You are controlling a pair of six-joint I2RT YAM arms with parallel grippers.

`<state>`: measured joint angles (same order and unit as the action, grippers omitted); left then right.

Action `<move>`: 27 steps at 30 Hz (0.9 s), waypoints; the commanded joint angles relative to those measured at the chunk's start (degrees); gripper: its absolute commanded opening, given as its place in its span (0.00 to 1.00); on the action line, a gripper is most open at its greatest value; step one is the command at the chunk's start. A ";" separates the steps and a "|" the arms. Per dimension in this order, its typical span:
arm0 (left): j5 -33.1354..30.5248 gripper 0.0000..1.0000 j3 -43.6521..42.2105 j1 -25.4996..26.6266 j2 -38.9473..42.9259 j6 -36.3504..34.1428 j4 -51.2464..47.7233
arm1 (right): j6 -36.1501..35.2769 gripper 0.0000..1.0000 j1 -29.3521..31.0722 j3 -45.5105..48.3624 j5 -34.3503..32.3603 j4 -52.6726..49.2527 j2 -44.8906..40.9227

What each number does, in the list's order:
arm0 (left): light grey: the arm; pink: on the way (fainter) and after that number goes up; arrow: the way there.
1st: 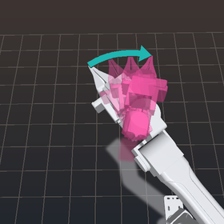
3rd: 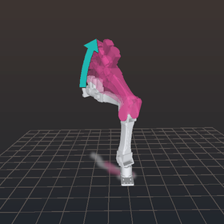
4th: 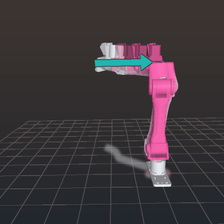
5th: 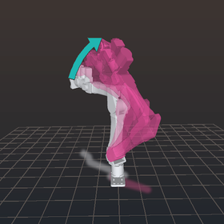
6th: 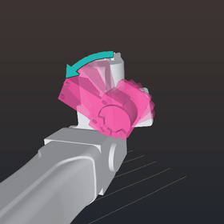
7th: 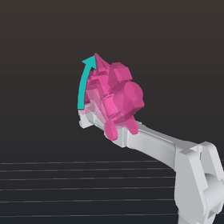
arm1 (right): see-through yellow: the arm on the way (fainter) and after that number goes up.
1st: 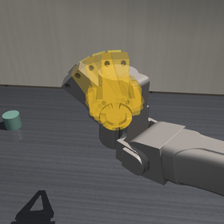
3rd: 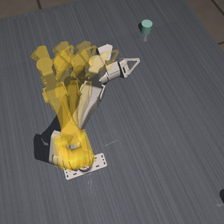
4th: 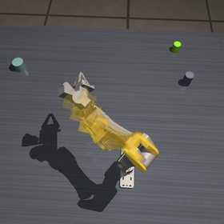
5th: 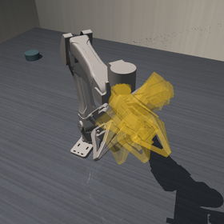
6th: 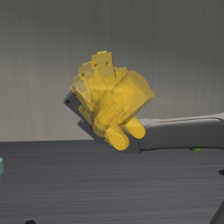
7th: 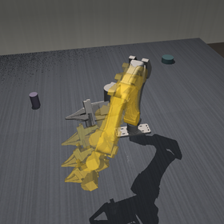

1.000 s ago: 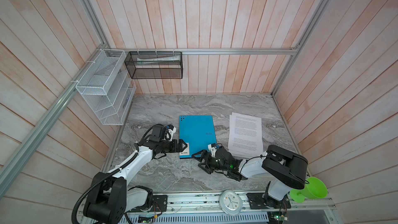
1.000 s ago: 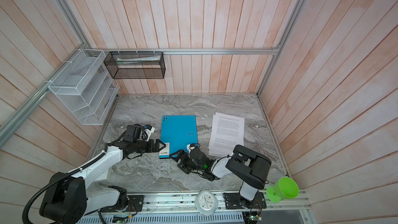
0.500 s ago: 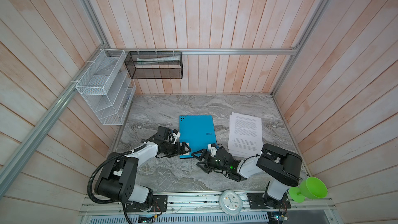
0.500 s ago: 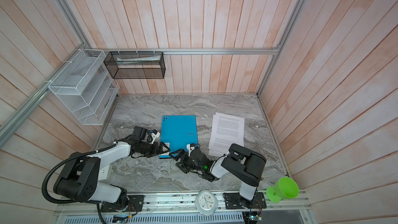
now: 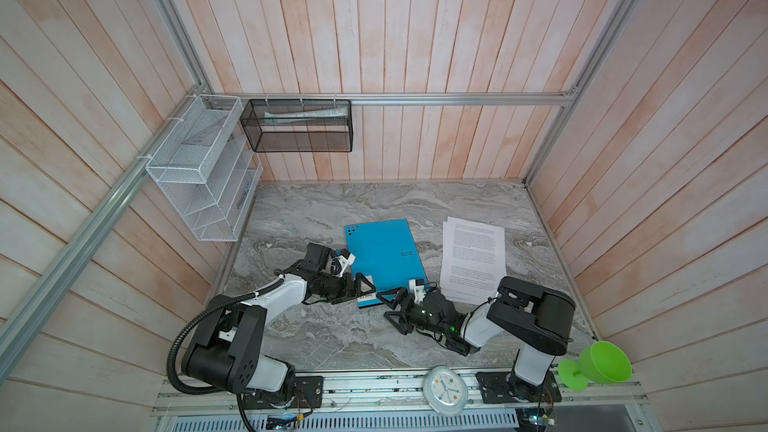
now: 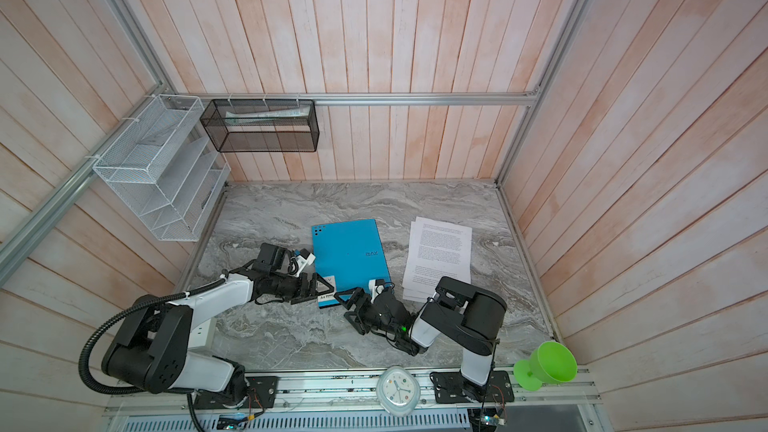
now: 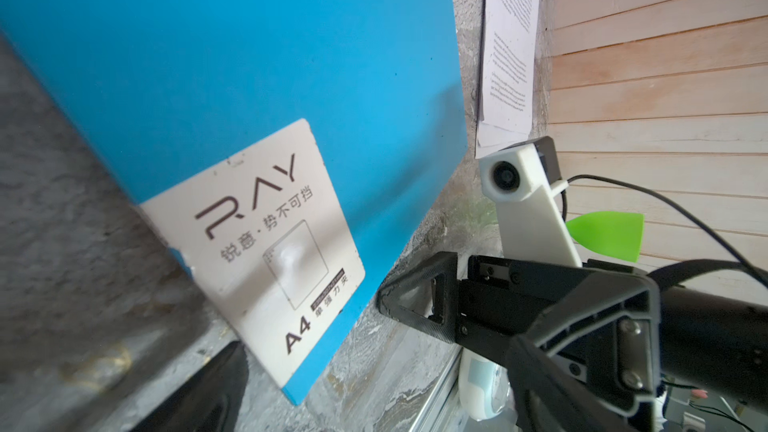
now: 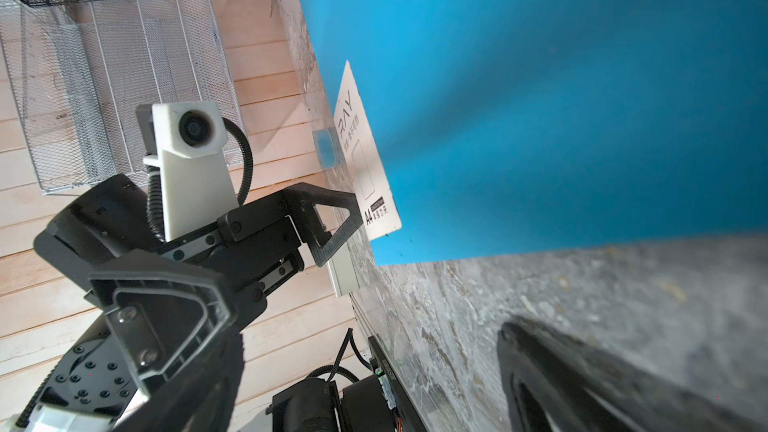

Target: Put the files into the folder

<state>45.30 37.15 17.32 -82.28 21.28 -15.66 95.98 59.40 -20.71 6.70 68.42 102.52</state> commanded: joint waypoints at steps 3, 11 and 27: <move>-6.07 0.99 -0.13 -0.69 5.10 -3.39 -1.25 | -0.70 0.93 -1.02 0.92 -2.77 0.09 -3.17; -6.97 0.99 0.50 -2.73 5.30 -3.20 -1.56 | -0.59 0.93 -3.06 -0.20 -1.34 0.01 -1.93; -5.10 0.98 3.78 -2.81 0.46 -3.80 -2.42 | 0.91 0.92 -2.53 -1.71 -1.73 2.61 2.43</move>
<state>38.98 39.22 14.76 -80.64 19.03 -17.56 96.68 56.90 -21.61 6.02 69.63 103.37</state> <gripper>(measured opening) 0.981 0.924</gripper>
